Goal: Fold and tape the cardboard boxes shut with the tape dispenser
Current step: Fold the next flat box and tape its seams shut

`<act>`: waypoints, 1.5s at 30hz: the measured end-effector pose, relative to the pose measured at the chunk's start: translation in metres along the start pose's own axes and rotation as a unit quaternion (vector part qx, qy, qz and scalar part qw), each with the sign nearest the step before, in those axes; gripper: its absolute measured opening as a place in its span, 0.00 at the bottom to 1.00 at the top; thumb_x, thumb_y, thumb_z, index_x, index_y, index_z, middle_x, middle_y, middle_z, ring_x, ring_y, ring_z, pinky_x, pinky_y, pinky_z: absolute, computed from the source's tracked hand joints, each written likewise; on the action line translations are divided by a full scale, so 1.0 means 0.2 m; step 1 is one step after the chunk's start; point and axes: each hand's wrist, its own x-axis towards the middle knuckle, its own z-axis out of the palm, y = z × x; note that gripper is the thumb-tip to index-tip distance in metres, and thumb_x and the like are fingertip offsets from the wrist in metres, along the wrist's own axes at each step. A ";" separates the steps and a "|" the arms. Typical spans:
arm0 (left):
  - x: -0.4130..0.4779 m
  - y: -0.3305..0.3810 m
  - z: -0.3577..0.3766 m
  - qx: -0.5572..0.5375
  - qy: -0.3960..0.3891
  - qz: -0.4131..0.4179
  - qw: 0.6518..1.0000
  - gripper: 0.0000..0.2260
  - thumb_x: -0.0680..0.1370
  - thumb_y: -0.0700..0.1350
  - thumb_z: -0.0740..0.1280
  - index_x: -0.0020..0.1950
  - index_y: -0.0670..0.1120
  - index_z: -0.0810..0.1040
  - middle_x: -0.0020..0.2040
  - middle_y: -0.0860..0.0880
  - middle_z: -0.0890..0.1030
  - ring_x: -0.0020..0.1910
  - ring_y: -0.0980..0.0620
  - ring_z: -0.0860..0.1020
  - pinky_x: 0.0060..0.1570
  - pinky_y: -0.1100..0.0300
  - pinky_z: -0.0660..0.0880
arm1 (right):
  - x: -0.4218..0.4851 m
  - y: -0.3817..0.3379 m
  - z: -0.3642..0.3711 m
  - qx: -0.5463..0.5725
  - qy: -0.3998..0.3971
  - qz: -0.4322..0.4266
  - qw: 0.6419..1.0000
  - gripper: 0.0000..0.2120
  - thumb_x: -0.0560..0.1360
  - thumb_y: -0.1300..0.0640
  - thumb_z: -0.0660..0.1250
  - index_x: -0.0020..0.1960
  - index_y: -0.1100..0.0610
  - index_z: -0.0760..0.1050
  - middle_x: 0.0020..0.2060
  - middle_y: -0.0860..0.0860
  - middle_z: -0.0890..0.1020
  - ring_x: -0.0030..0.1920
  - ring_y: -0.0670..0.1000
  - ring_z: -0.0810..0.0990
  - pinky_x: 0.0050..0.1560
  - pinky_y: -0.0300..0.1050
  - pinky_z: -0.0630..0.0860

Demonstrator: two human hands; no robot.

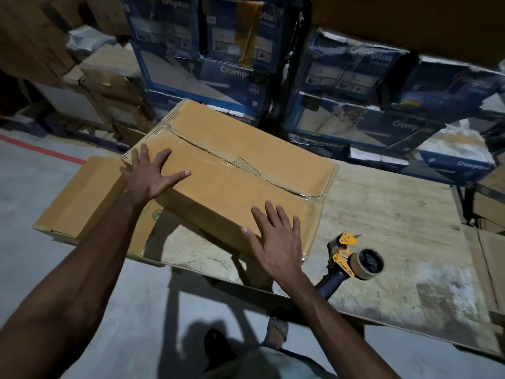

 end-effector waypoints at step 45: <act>-1.46 0.95 0.66 -0.420 0.090 -0.025 0.903 0.20 0.64 0.66 0.78 0.39 0.56 0.73 0.43 0.55 0.75 0.32 0.54 0.77 0.34 0.54 0.76 | 0.17 1.27 0.31 0.601 0.177 0.557 0.544 0.37 0.72 0.55 0.78 0.73 0.65 0.65 0.64 0.58 0.75 0.57 0.60 0.80 0.50 0.52 0.81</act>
